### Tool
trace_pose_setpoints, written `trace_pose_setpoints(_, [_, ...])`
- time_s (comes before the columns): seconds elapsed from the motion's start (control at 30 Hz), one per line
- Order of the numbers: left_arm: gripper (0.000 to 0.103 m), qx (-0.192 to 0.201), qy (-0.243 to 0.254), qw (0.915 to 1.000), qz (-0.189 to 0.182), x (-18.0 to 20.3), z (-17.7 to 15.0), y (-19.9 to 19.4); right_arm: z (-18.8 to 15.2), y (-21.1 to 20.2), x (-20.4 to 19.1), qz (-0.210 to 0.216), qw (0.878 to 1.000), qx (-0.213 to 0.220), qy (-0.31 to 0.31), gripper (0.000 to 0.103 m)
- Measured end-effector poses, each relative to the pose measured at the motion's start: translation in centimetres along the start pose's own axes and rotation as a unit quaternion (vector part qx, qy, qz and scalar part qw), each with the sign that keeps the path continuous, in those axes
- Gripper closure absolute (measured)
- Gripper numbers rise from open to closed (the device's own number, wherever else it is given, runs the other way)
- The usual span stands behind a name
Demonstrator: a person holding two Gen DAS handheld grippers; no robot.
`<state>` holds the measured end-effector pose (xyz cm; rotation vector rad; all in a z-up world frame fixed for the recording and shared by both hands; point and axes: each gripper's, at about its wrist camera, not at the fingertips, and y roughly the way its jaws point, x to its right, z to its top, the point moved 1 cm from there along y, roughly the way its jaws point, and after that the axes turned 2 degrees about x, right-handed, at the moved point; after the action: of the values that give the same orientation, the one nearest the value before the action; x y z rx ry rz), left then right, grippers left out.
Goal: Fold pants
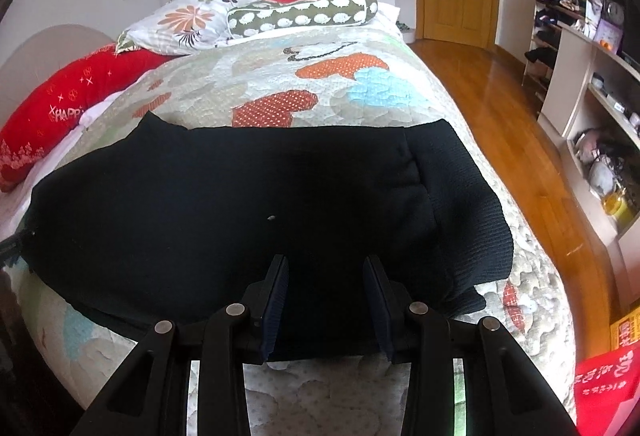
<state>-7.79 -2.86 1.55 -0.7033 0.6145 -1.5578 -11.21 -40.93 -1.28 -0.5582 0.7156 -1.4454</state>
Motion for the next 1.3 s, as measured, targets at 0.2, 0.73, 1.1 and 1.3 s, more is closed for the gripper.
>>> trace_pose_setpoints(0.2, [0.05,0.0,-0.002,1.0,-0.001,0.3,0.1,-0.8,-0.3,-1.7,0.7,0.023,0.999,0.01,0.038,0.065])
trace_pose_setpoints(0.73, [0.035,0.004,0.025,0.9938,-0.108,7.0,2.5,-2.2,-3.0,-5.0,5.1,0.025,0.994,0.003,0.108,0.055])
trace_pose_setpoints(1.1, [0.032,-0.048,0.115,0.9667,-0.224,21.3,5.9,2.2,-2.2,-2.6,6.8,0.057,0.984,0.018,0.167,0.037])
trace_pose_setpoints(1.3, [0.032,-0.088,0.198,0.9376,-0.272,29.9,7.1,4.9,-2.1,-1.8,7.1,0.067,0.981,0.039,0.177,0.032])
